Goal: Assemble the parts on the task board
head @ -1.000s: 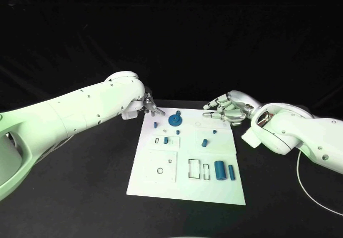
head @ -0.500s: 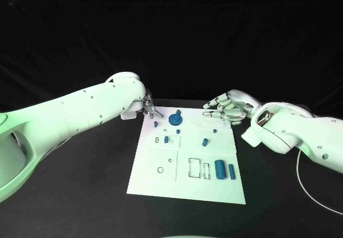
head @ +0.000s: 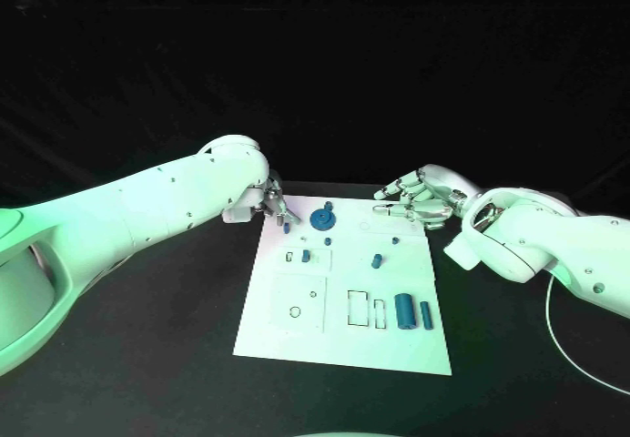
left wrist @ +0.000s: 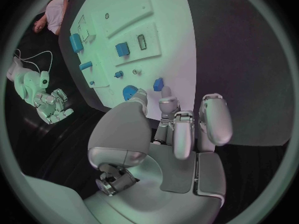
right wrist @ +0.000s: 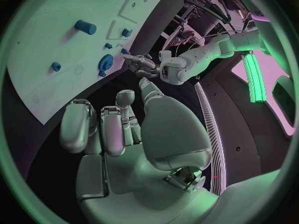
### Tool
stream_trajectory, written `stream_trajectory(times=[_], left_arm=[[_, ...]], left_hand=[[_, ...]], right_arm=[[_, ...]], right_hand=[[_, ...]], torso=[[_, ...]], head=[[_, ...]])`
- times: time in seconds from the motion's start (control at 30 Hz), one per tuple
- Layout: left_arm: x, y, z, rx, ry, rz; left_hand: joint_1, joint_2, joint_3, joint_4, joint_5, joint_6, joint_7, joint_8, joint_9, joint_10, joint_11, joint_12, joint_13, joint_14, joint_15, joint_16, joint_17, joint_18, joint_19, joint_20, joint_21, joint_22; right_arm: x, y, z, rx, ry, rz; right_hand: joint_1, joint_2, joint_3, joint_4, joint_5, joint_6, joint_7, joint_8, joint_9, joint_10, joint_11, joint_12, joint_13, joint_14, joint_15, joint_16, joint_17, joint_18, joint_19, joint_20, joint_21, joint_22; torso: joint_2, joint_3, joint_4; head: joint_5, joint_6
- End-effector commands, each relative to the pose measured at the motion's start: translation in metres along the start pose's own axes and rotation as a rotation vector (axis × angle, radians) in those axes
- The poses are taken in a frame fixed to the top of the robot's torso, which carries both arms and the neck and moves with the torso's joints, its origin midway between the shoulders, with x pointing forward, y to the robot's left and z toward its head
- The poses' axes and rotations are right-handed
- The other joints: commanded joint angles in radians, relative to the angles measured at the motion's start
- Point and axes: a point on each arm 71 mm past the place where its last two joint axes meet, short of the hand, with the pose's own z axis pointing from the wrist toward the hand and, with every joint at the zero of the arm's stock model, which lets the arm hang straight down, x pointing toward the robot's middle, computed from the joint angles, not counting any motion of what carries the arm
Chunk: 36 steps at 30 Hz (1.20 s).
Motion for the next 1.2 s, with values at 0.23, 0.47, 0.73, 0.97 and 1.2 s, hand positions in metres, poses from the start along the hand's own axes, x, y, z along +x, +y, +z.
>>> stream_trajectory(times=[0.23,0.47,0.73,0.97,1.2], left_arm=[[0.0032,-0.0020,0.0010,0.023,0.040,0.005],[0.0032,-0.0012,0.0019,0.021,0.038,0.001],[0.0033,-0.0007,0.0028,0.021,0.043,-0.002],[0.0043,-0.0014,0.0043,0.020,0.048,-0.002],[0.0053,-0.0017,0.0053,0.022,0.051,-0.002]], left_hand=[[0.021,0.027,-0.005,-0.002,0.003,0.014,-0.003,0.000,-0.008,0.015,-0.003,0.015,0.011,0.105,-0.008,0.005,0.263,-0.008,0.011,-0.001,0.011,0.027],[0.034,0.032,-0.005,-0.003,0.003,0.017,-0.004,-0.001,-0.012,0.021,-0.004,0.022,0.020,0.105,-0.009,0.005,0.263,-0.009,0.012,-0.002,0.014,0.031],[0.066,0.049,0.004,-0.006,0.004,0.020,-0.005,-0.004,-0.019,0.022,-0.004,0.025,0.021,0.105,-0.009,0.005,0.263,-0.009,0.013,-0.003,0.014,0.033],[0.081,0.056,0.010,-0.008,0.004,0.021,-0.005,-0.006,-0.023,0.024,-0.005,0.027,0.023,0.105,-0.010,0.005,0.263,-0.009,0.014,-0.003,0.015,0.035],[0.089,0.059,0.014,-0.008,0.004,0.022,-0.005,-0.006,-0.024,0.023,-0.005,0.027,0.022,0.105,-0.010,0.005,0.263,-0.009,0.014,-0.003,0.015,0.036]], right_arm=[[0.0010,0.0008,0.0000,-0.009,0.009,-0.011],[0.0009,0.0008,0.0001,-0.009,0.008,-0.011],[0.0006,0.0004,0.0001,-0.008,0.006,-0.011],[0.0009,0.0007,0.0003,-0.009,0.007,-0.011],[0.0010,0.0009,0.0005,-0.010,0.007,-0.011]], right_hand=[[0.010,0.003,-0.004,0.000,0.006,0.004,0.001,0.007,0.001,-0.004,-0.001,0.004,0.000,0.048,0.002,-0.003,-0.001,0.015,-0.006,-0.001,-0.005,-0.001],[0.012,0.005,-0.005,0.000,0.007,0.005,0.000,0.008,0.001,-0.005,-0.002,0.004,-0.001,0.048,0.002,-0.004,-0.001,0.015,-0.006,-0.001,-0.005,-0.001],[0.012,0.005,-0.005,0.000,0.007,0.005,0.000,0.008,0.001,-0.005,-0.002,0.004,-0.001,0.048,0.002,-0.004,-0.001,0.015,-0.006,-0.001,-0.005,-0.001],[0.012,0.005,-0.005,0.000,0.007,0.005,0.000,0.008,0.001,-0.005,-0.002,0.004,-0.001,0.048,0.002,-0.004,-0.001,0.015,-0.006,-0.001,-0.005,-0.001],[0.012,0.005,-0.006,0.001,0.008,0.006,0.000,0.009,0.001,-0.005,-0.002,0.004,-0.001,0.048,0.002,-0.004,-0.001,0.015,-0.006,-0.001,-0.005,-0.001]], torso=[[0.001,0.0000,0.0007],[0.000,-0.0001,0.0001],[0.000,-0.0002,-0.0008],[0.001,-0.0001,0.0001],[0.000,0.0002,0.0009]], head=[[-0.001,-0.001],[-0.001,-0.001],[-0.003,-0.003],[-0.005,-0.005],[-0.007,-0.006]])
